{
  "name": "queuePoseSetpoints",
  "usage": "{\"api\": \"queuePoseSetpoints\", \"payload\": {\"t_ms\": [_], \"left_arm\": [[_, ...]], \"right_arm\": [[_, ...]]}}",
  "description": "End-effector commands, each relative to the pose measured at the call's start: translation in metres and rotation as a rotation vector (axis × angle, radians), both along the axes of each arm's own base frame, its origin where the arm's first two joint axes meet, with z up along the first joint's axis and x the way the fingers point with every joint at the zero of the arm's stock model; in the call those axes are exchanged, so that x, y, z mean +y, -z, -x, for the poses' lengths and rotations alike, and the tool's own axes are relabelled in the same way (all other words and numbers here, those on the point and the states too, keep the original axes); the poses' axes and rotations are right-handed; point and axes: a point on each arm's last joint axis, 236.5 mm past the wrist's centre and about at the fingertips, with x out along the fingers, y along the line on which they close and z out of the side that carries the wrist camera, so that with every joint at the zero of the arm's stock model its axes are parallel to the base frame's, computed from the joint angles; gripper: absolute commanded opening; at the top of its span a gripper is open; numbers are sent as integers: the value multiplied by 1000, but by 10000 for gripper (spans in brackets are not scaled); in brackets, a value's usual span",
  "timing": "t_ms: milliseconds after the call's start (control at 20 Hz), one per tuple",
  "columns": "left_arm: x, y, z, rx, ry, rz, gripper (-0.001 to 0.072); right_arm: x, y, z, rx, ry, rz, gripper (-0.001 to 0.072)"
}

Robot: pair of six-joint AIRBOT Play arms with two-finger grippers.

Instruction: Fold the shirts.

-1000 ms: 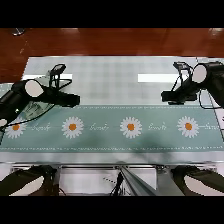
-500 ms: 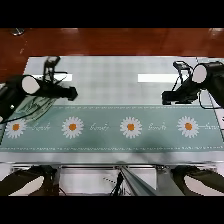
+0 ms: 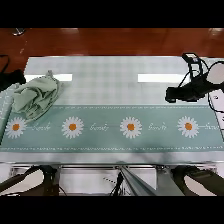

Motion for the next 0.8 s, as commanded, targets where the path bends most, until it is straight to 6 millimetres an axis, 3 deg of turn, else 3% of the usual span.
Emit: {"api": "queuePoseSetpoints", "payload": {"t_ms": [0, 250, 350, 500, 550, 600, 650, 750], "left_arm": [[41, 32, 14, 52, -127, 77, 703], [15, 112, 17, 230, -97, 214, 703], [6, 132, 25, 298, -85, 237, 701], [-13, 144, 32, 363, -57, 274, 698], [-27, 144, 32, 376, -8, 302, 582], [-43, 143, 33, 390, 60, 332, 165], [-61, 139, 32, 392, 120, 374, 25], [-95, 118, 19, 337, 185, 481, 25]], "right_arm": [[9, -7, 2, -13, 32, -52, 620], [9, -5, 7, 17, 80, -65, 619], [9, -5, 10, 28, 86, -64, 619], [10, -5, 9, 25, 93, -72, 619], [12, -5, 8, 23, 93, -81, 619], [14, -6, 7, 18, 92, -88, 619], [15, -7, 6, 12, 89, -93, 619], [15, -7, 6, 8, 81, -91, 619]]}}
